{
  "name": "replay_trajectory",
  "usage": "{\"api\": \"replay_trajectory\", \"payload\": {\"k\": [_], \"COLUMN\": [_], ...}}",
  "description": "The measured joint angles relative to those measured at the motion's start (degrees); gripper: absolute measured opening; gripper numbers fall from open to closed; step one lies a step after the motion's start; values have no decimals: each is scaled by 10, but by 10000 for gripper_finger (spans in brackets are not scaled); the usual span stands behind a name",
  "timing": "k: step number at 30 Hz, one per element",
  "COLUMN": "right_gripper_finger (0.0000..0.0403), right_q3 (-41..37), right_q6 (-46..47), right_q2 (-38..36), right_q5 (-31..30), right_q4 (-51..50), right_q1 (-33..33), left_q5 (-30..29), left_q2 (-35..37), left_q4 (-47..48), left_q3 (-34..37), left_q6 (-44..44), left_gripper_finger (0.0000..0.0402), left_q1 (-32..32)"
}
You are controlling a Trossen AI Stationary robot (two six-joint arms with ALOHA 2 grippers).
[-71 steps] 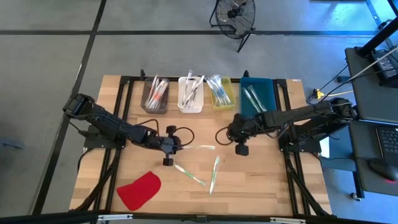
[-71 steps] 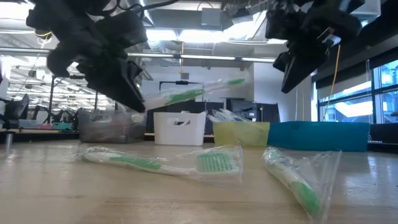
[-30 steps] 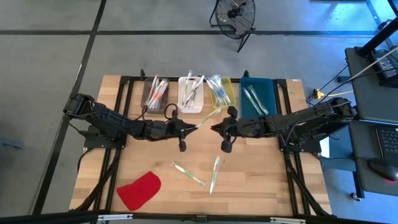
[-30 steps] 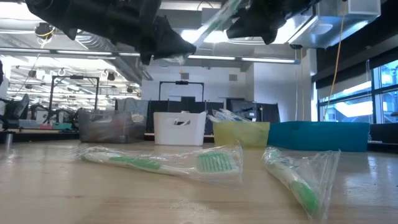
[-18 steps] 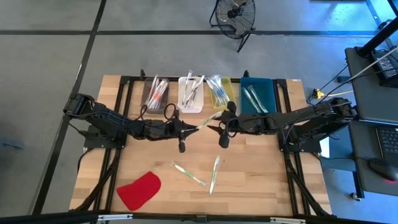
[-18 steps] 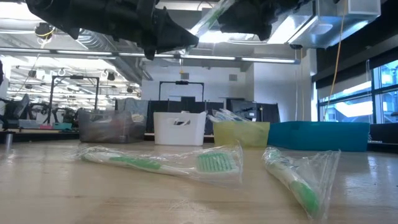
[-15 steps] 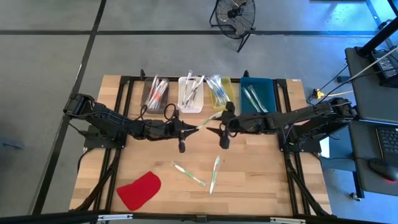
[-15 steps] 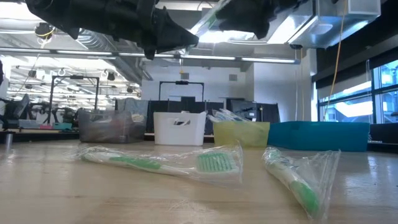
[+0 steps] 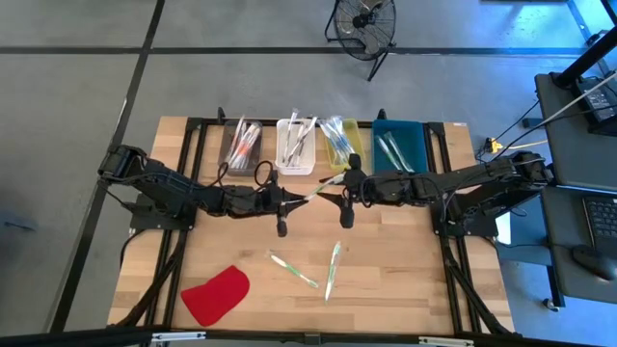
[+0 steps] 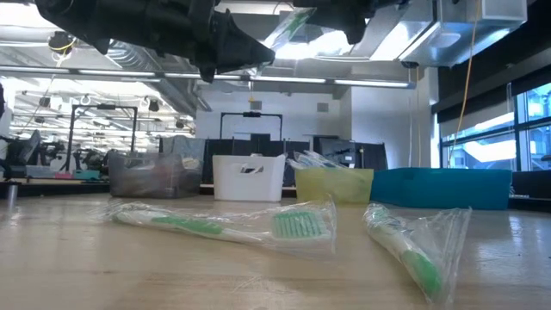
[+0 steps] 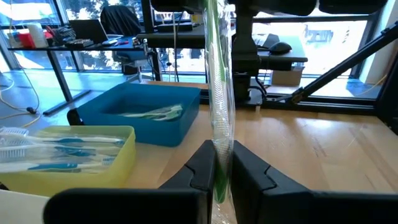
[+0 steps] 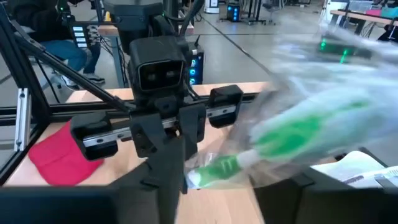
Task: Pick & Place Toothbrushes
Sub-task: Put the green toothbrush into the blue bin
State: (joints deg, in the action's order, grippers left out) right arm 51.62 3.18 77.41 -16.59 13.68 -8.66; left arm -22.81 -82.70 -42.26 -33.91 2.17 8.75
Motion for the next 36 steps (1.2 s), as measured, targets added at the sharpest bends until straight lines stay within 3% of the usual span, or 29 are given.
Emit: {"api": "replay_trajectory", "payload": {"k": [10, 18, 26, 36], "right_gripper_finger": [21, 44, 21, 27], "right_q3": [0, 0, 0, 0], "right_q6": [3, 8, 8, 49], "right_q2": [0, 0, 0, -7], "right_q5": [16, 14, 14, 7], "right_q4": [-9, -13, -29, -100], "right_q1": [1, 1, 1, 3], "left_q5": [3, -2, -6, 1], "left_q2": [-1, -1, 0, 0], "left_q4": [4, 4, 5, 44], "left_q3": [0, 0, 0, 0], "left_q6": [-8, -14, -13, -18], "left_gripper_finger": [24, 43, 72, 147], "left_q1": [0, 0, -1, 0]}}
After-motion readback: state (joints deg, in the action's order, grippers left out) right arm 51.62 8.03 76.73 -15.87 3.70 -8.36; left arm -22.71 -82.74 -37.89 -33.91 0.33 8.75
